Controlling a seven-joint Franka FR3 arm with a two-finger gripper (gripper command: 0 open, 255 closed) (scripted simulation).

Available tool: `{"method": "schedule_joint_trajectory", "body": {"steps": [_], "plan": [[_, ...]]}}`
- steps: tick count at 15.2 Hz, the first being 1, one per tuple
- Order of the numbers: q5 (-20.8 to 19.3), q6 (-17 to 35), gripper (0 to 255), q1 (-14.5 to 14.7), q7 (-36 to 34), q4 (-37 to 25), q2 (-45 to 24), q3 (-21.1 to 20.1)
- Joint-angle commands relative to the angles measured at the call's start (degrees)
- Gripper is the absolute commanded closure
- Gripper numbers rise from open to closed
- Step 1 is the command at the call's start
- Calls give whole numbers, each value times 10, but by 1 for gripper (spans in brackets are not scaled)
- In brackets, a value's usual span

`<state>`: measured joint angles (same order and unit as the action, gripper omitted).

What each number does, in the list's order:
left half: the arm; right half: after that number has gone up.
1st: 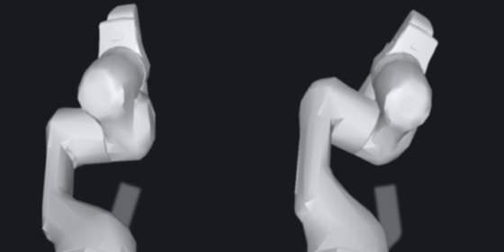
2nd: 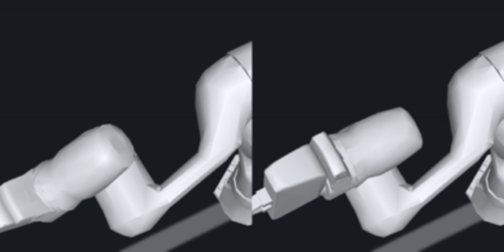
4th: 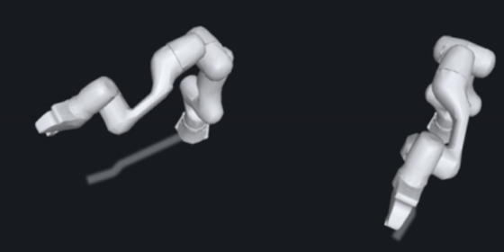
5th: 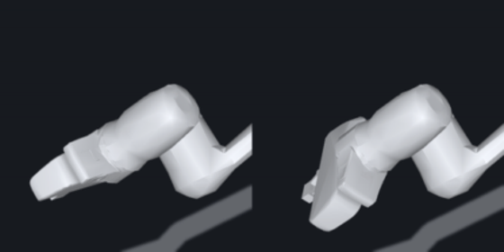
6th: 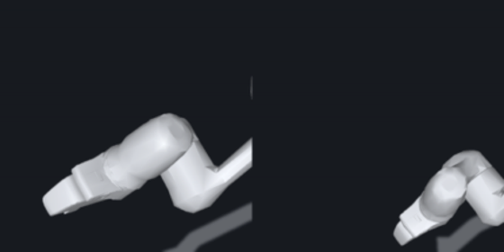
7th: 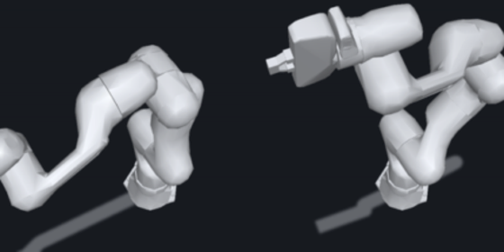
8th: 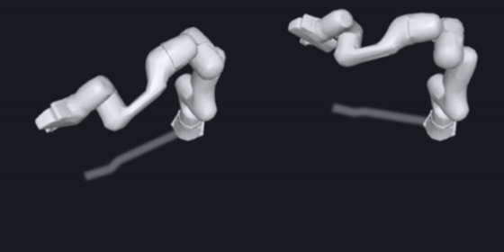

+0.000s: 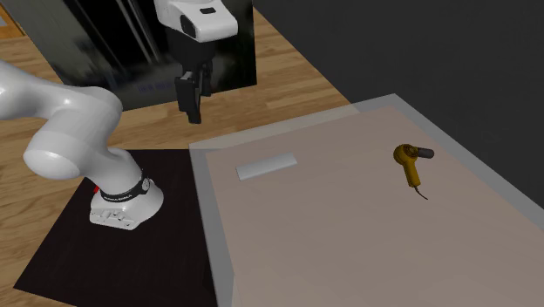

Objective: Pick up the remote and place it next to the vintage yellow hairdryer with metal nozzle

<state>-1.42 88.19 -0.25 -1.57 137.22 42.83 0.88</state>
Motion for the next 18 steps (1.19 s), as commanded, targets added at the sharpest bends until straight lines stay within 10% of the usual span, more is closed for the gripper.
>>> {"method": "schedule_joint_trajectory", "body": {"steps": [1,18], "plan": [[0,0,0,0,0,0,0,0],[39,393,0,52,1,143,-211,-44]]}}
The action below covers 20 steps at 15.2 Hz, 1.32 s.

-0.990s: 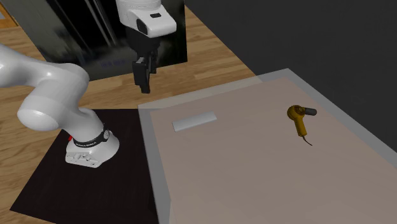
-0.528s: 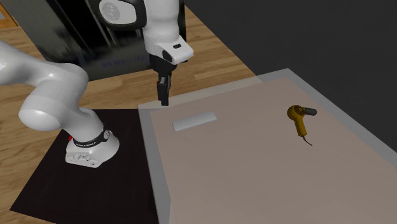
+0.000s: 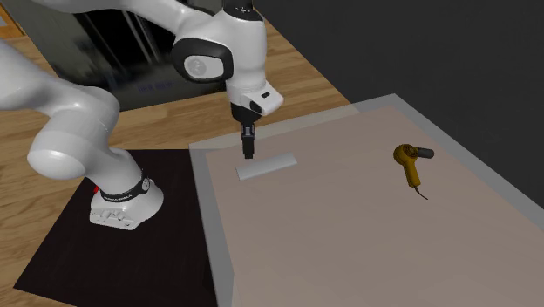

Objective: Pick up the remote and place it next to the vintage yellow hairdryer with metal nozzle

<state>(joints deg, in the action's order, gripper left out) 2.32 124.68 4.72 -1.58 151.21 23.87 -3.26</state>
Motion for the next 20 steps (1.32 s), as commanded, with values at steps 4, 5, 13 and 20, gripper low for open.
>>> {"method": "schedule_joint_trajectory", "body": {"steps": [4,5,13,20], "plan": [[6,121,0,13,0,-1,-108,-15],[6,143,0,16,0,-4,-131,-18],[-4,257,0,25,-9,-26,-256,-30],[-10,297,0,26,-13,-24,-295,-29]]}}
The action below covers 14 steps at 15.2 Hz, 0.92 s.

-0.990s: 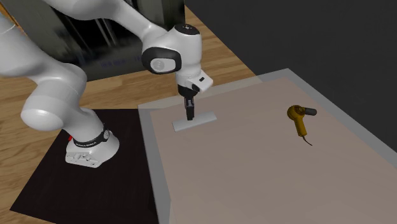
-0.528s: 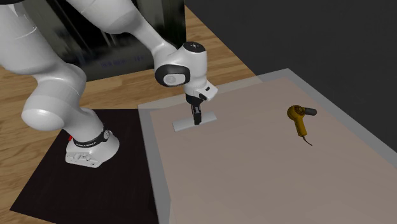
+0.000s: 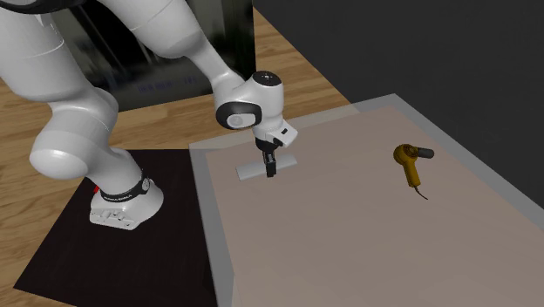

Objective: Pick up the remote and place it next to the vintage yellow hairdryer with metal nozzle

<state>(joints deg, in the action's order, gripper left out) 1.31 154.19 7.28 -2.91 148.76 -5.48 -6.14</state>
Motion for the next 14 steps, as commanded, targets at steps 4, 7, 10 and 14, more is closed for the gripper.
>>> {"method": "schedule_joint_trajectory", "body": {"steps": [4,7,10,14], "plan": [[0,2,0,0,0,0,-1,0],[0,1,255,0,0,0,-1,0],[0,1,255,0,0,0,-1,0],[0,1,255,0,0,0,-1,0]]}}
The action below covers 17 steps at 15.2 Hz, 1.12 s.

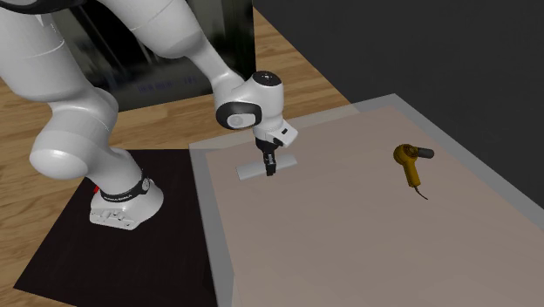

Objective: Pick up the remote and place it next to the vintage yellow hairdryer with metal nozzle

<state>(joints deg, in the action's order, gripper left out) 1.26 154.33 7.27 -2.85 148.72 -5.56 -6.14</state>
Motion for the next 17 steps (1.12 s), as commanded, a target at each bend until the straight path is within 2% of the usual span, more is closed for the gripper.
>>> {"method": "schedule_joint_trajectory", "body": {"steps": [1,17], "plan": [[0,0,255,0,-1,0,0,0],[17,-140,255,0,10,-17,123,-1]]}}
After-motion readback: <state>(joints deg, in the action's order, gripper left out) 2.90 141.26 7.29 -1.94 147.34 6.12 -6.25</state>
